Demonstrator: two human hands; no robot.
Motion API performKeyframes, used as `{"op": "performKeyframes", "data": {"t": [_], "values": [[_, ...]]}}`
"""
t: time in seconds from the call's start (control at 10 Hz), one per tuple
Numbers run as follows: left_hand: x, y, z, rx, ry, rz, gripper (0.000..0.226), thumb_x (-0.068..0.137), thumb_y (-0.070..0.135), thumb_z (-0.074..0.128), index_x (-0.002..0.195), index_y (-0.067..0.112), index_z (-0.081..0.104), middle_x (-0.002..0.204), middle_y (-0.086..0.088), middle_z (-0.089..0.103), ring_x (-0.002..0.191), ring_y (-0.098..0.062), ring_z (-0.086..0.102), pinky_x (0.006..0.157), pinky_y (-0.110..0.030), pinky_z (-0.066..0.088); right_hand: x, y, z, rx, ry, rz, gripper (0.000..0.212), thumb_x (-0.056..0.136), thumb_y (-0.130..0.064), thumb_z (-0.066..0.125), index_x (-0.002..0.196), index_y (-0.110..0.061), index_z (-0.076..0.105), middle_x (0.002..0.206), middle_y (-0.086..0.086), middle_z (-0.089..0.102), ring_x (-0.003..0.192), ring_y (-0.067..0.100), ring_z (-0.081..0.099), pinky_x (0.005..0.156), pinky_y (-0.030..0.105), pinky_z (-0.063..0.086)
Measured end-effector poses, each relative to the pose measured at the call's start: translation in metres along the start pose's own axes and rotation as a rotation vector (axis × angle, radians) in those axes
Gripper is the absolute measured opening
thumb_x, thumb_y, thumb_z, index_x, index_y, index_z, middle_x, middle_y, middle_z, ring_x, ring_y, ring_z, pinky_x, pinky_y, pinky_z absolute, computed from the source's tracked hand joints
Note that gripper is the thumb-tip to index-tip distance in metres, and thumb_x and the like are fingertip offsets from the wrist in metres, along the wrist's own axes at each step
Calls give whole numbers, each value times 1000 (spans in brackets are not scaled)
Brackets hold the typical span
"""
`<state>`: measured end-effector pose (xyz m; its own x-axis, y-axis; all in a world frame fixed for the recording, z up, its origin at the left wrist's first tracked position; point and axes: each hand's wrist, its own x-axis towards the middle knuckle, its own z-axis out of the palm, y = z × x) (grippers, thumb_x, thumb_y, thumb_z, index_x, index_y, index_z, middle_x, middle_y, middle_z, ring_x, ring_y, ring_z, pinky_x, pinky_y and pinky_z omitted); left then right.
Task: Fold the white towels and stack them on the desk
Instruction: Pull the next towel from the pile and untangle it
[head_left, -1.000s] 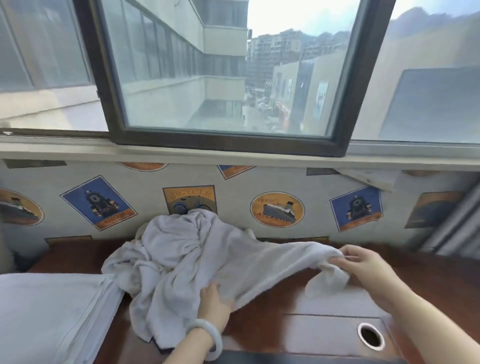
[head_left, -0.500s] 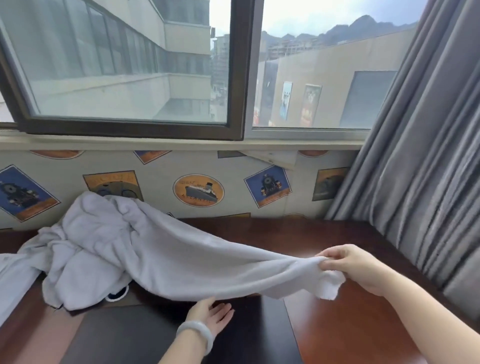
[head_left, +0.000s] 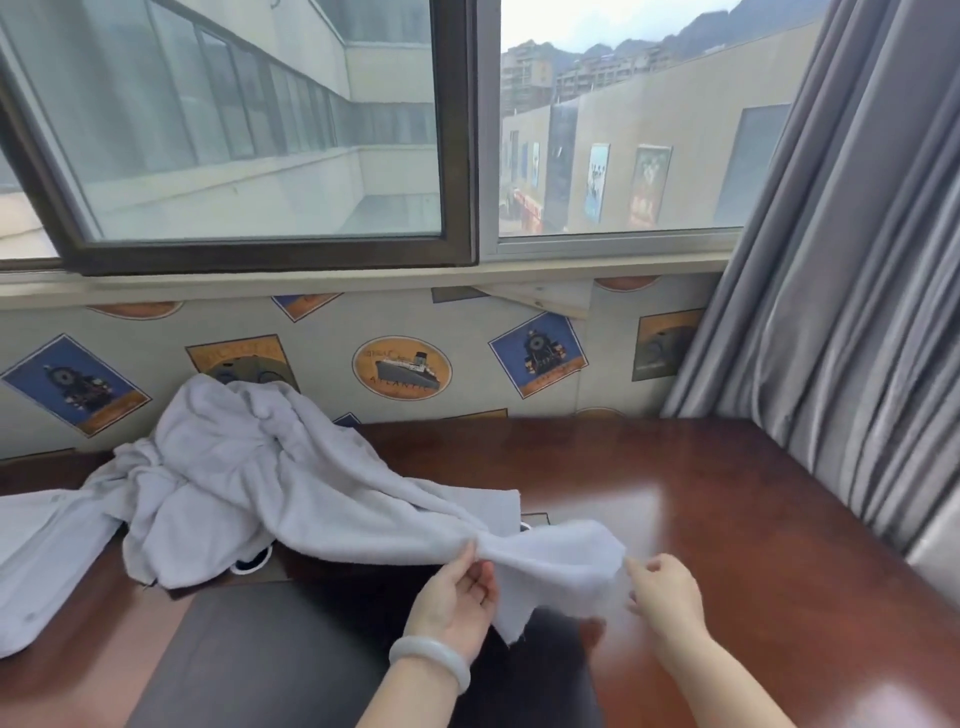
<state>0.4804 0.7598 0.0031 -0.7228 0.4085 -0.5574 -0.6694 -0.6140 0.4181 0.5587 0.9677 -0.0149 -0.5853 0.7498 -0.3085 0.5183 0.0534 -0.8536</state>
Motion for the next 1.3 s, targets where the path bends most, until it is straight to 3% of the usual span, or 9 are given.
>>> {"op": "performKeyframes", "data": {"t": [0.1, 0.3, 0.5, 0.6, 0.8, 0.9, 1.0, 1.1, 1.3], "values": [[-8, -11, -4, 28, 35, 9, 19, 90, 8, 65, 103, -5, 64, 87, -14, 64, 81, -22, 58, 77, -30, 48, -17, 35, 36, 548, -426, 540, 55, 97, -35, 57, 100, 20, 61, 94, 29, 63, 80, 40, 63, 52, 42, 58], [-26, -33, -6, 201, -10, -26, 23, 91, 4, 61, 113, -4, 64, 97, -19, 69, 90, -28, 64, 78, -35, 53, -33, 54, 63, 710, -573, 762, 75, 85, -47, 65, 119, 19, 52, 113, 31, 63, 95, 42, 66, 64, 50, 58], [-38, -62, 27, 515, -279, -78, 14, 84, -3, 66, 95, 1, 74, 95, -20, 70, 87, -27, 70, 72, -33, 57, -35, 12, 41, 436, -803, 450, 26, 99, -7, 43, 99, 10, 62, 62, 31, 60, 59, 34, 64, 61, 47, 53], [-19, -59, 18, 501, -132, -50, 22, 93, -2, 56, 112, -2, 67, 95, -14, 74, 87, -24, 72, 71, -31, 57, -13, 31, 24, 757, -546, 455, 33, 100, -7, 44, 130, 1, 54, 75, 21, 70, 59, 28, 69, 57, 39, 59], [19, -30, -35, 873, 338, 7, 28, 51, 10, 71, 76, 0, 62, 69, -11, 59, 65, -25, 55, 66, -31, 48, 6, -2, -15, 841, -397, -6, 28, 82, 4, 58, 108, 2, 66, 93, 20, 72, 76, 27, 70, 63, 32, 59], [30, -26, -29, 920, 308, 216, 44, 60, 19, 71, 100, 10, 55, 90, -10, 59, 73, -25, 54, 68, -33, 49, 5, -11, -28, 742, -543, -86, 29, 80, 4, 60, 108, 5, 67, 106, 26, 69, 87, 32, 67, 67, 30, 57], [33, -25, 8, 1005, -112, 350, 63, 80, 10, 72, 133, 30, 42, 122, 7, 56, 94, -7, 61, 73, -19, 52, 3, -10, -21, 695, -639, -78, 35, 78, 11, 58, 112, 4, 67, 107, 30, 68, 87, 36, 68, 69, 33, 58], [49, -13, 30, 1452, -244, 551, 34, 74, 35, 68, 103, 51, 57, 91, 19, 64, 96, -9, 63, 87, -42, 54, 3, -2, -12, 680, -679, -67, 43, 71, 6, 68, 114, 2, 67, 110, 31, 67, 92, 38, 67, 74, 35, 58], [55, -16, 28, 1891, -109, 876, 12, 87, 38, 61, 98, 36, 57, 96, 13, 57, 105, -16, 48, 88, -29, 26, -10, -18, 3, -123, -184, -314, 36, 84, -23, 72, 116, -31, 59, 118, -11, 57, 115, 12, 44, 101, 34, 38]]}}
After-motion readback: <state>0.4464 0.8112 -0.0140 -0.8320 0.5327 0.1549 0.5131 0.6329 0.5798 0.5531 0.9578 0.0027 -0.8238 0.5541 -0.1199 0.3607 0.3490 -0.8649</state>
